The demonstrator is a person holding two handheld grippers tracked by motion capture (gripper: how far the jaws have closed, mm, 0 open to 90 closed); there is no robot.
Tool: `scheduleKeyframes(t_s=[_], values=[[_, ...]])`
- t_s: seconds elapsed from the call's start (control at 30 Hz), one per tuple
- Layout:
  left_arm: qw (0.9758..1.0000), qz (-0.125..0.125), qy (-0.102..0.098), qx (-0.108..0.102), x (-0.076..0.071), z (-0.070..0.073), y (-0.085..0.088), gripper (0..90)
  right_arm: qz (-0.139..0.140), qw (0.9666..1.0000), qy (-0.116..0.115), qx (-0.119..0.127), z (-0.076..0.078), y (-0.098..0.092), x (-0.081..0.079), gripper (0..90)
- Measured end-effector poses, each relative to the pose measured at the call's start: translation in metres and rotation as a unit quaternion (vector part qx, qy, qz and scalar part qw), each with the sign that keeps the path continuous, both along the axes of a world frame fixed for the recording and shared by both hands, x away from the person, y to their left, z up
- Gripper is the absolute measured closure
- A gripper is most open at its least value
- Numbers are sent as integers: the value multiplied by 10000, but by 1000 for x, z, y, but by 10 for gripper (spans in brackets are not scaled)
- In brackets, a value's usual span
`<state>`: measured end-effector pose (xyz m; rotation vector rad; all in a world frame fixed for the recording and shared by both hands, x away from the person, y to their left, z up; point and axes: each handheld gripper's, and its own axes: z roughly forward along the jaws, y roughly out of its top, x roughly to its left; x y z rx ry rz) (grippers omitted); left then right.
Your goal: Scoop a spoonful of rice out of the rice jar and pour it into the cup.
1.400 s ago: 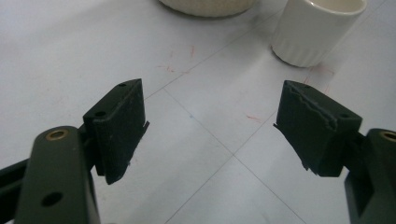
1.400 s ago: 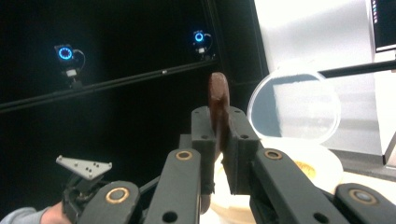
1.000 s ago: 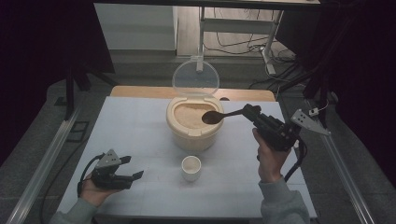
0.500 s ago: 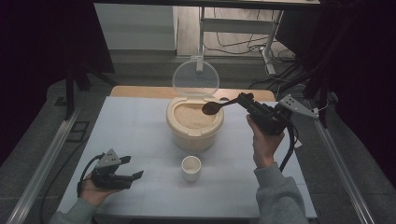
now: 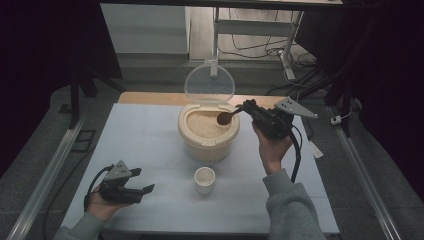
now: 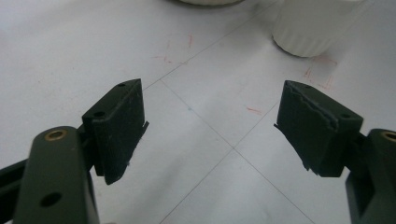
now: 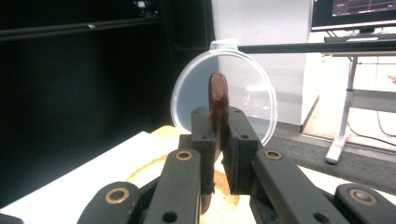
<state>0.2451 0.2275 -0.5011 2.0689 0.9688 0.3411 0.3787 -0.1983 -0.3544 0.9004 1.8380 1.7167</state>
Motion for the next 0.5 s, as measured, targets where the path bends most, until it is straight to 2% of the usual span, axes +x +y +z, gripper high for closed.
scheduleKeyframes(t_s=[0.1, 0.17, 0.27, 0.5], values=[[10000, -2, -9, -3, 0, 0, 1, 231, -159, 9996, -14, -251, -2, 5, 4, 835], [10000, -1, -4, -7, 0, 0, 1, 231, -178, 9994, -9, -292, -3, 7, 5, 835], [10000, 1, 1, -7, 0, 0, 0, 231, -227, 9991, 156, -335, -7, 9, 8, 835], [10000, 6, -12, 7, 0, 0, 0, 231, -196, 9980, 598, -11, -21, 10, 19, 836]])
